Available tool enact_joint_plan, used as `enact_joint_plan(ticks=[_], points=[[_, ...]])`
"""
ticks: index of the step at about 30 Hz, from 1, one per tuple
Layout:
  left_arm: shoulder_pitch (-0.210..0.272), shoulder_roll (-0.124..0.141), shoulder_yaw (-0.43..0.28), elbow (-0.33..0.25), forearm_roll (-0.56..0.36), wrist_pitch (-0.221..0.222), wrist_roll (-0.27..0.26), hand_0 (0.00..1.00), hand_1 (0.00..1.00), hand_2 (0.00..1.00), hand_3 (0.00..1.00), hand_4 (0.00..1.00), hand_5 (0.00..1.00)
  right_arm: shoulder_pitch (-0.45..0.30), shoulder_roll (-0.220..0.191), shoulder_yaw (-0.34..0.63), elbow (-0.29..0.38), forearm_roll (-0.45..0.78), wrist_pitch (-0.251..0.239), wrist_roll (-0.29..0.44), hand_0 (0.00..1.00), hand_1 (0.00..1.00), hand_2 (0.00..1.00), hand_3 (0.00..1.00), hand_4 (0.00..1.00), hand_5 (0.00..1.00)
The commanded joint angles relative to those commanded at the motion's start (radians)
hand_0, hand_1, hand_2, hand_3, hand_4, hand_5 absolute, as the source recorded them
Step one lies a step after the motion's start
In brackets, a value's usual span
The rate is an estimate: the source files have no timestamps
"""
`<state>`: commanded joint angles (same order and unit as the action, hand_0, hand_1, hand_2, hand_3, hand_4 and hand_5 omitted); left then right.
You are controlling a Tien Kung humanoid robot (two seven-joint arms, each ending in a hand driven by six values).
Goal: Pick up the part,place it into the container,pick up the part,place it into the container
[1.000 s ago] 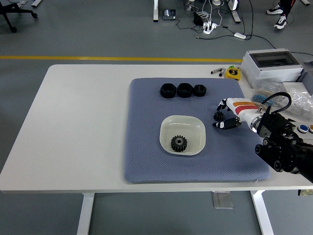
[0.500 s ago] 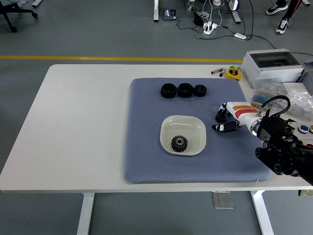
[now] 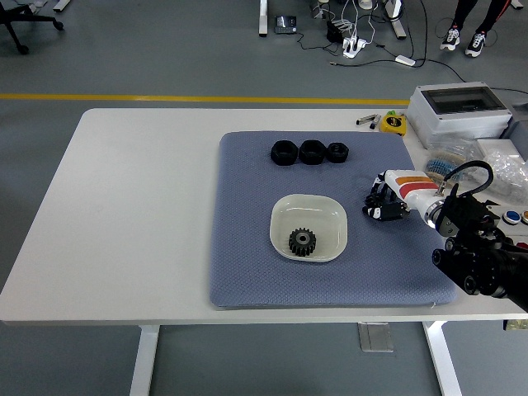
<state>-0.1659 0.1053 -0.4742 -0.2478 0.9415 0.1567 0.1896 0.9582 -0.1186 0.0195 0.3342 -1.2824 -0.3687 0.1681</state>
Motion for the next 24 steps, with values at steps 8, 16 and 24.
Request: enact_joint_plan(ticks=[8,16,24], points=[[-0.002,0.001,0.006,-0.001,-0.006,0.001,-0.001,0.701,0.718,0.749,0.648,0.673,0.656,-0.003,-0.004,0.015,-0.006,-0.023,-0.01,-0.01,0.205,0.397,0.482,0.505,0.644,0.462],[-0.001,0.0,0.008,-0.001,-0.01,0.002,-0.001,0.7,0.719,0.749,0.648,0.672,0.654,-0.011,-0.007,0.022,-0.01,-0.054,-0.003,-0.019,0.155,0.372,0.468,0.5,0.628,0.475],[0.001,0.0,0.005,-0.001,-0.005,0.001,0.0,0.701,0.719,0.749,0.648,0.672,0.654,-0.017,-0.009,0.026,-0.011,-0.072,0.027,-0.022,0.163,0.374,0.468,0.505,0.671,0.459]])
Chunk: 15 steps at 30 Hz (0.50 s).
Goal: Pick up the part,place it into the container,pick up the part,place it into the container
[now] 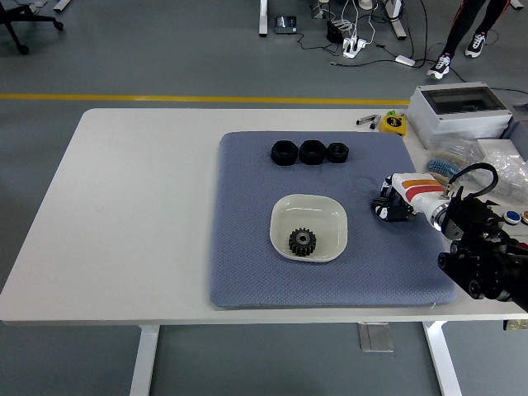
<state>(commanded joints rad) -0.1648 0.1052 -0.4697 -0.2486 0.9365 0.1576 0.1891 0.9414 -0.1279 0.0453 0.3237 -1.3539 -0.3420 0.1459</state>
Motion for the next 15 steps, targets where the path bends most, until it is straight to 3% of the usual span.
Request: enact_joint_plan(ticks=[5,10,11,15], points=[[0.003,0.001,-0.001,0.0,0.002,-0.001,0.0,0.702,0.718,0.749,0.648,0.672,0.655,-0.001,-0.002,-0.016,0.005,0.022,-0.01,0.006,0.146,0.361,0.458,0.503,0.645,0.463],[0.007,0.002,-0.002,0.0,0.004,-0.001,0.001,0.702,0.718,0.749,0.648,0.672,0.655,-0.002,-0.005,-0.035,0.018,0.057,-0.053,0.025,0.146,0.361,0.458,0.503,0.645,0.463],[0.007,0.002,-0.003,0.0,0.005,-0.002,0.001,0.701,0.719,0.748,0.647,0.672,0.655,-0.002,-0.006,-0.033,0.02,0.056,-0.059,0.028,0.089,0.31,0.419,0.495,0.613,0.459],[0.009,0.002,-0.003,0.0,0.006,-0.003,0.0,0.701,0.719,0.748,0.647,0.672,0.655,-0.001,-0.012,-0.014,0.026,0.052,-0.077,0.036,0.089,0.31,0.419,0.495,0.613,0.459]])
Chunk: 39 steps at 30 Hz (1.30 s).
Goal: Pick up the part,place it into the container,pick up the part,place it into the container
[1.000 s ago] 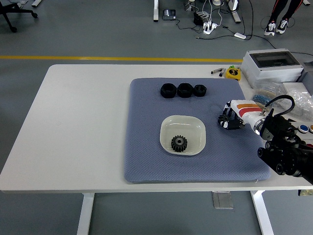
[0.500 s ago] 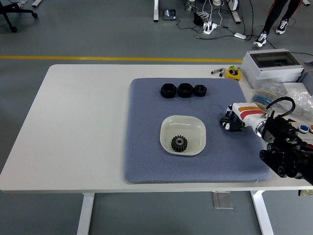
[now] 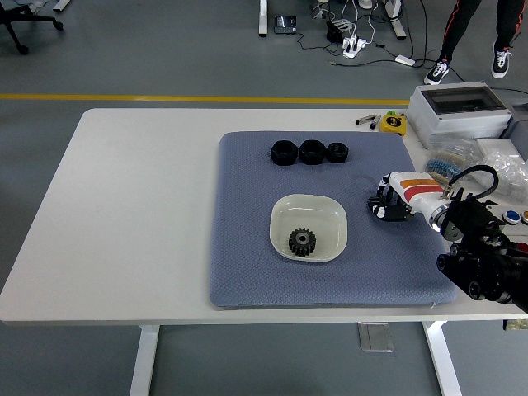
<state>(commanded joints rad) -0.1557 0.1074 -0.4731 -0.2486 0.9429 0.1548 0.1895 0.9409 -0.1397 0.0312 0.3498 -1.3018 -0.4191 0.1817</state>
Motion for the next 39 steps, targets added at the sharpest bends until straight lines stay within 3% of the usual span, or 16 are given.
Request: enact_joint_plan(ticks=[1,9,16,21,26,33,39], points=[[0.0,0.0,0.0,0.0,0.0,0.0,0.0,0.702,0.718,0.748,0.648,0.672,0.653,0.0,-0.001,0.004,0.001,-0.001,-0.003,0.001,0.058,0.268,0.401,0.492,0.604,0.463],[0.001,0.001,0.003,0.0,-0.003,-0.001,-0.002,0.703,0.718,0.748,0.648,0.672,0.653,0.003,-0.022,0.067,0.027,-0.033,-0.013,0.009,0.055,0.264,0.395,0.492,0.593,0.46],[0.003,0.001,0.005,0.001,-0.011,0.0,-0.005,0.702,0.718,0.748,0.648,0.673,0.655,-0.006,-0.047,0.214,0.1,-0.149,-0.013,0.01,0.055,0.263,0.394,0.491,0.587,0.457],[0.009,0.001,0.005,0.002,-0.01,-0.001,-0.005,0.703,0.718,0.748,0.648,0.673,0.656,-0.013,-0.048,0.312,0.197,-0.231,-0.021,0.007,0.056,0.258,0.393,0.49,0.587,0.453],[0.012,0.001,0.006,0.002,-0.012,-0.001,-0.006,0.703,0.715,0.748,0.648,0.672,0.655,-0.025,-0.053,0.341,0.297,-0.291,-0.017,0.002,0.051,0.253,0.388,0.495,0.587,0.449],[0.011,0.002,0.01,0.002,-0.019,0.0,-0.008,0.703,0.716,0.748,0.648,0.672,0.655,-0.04,-0.062,0.329,0.459,-0.358,-0.001,-0.016,0.051,0.251,0.388,0.497,0.589,0.446],[0.011,0.004,0.01,0.003,-0.021,-0.001,-0.009,0.704,0.715,0.747,0.649,0.672,0.654,-0.045,-0.07,0.289,0.551,-0.383,0.027,-0.032,0.055,0.248,0.387,0.5,0.593,0.438]])
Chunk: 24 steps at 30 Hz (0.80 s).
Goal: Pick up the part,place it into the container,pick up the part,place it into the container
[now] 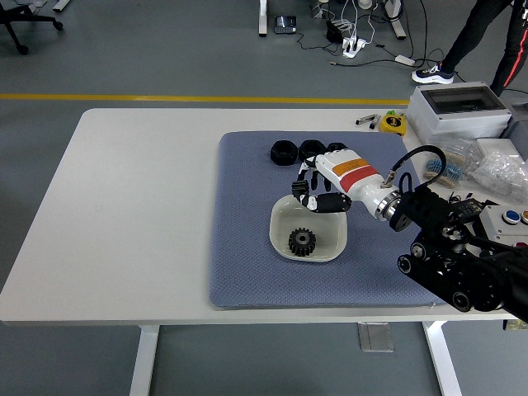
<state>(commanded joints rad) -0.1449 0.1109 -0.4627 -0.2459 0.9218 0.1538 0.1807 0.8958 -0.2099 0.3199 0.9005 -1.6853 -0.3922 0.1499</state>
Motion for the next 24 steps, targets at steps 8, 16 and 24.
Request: enact_joint_plan(ticks=[8,16,24], points=[[0.001,0.0,-0.001,0.0,0.002,-0.001,0.001,0.704,0.716,0.747,0.649,0.673,0.655,-0.005,0.003,-0.029,0.045,-0.018,0.013,-0.008,0.056,0.25,0.388,0.501,0.593,0.436],[0.0,0.001,0.003,0.0,-0.004,0.0,0.0,0.705,0.714,0.747,0.651,0.673,0.655,-0.016,-0.026,-0.058,0.099,-0.03,0.034,-0.013,0.056,0.248,0.39,0.504,0.595,0.433],[0.0,0.002,0.0,0.0,0.002,-0.002,0.0,0.706,0.714,0.747,0.65,0.674,0.656,-0.009,-0.053,-0.087,0.119,-0.04,0.054,-0.014,0.053,0.246,0.39,0.506,0.612,0.435]])
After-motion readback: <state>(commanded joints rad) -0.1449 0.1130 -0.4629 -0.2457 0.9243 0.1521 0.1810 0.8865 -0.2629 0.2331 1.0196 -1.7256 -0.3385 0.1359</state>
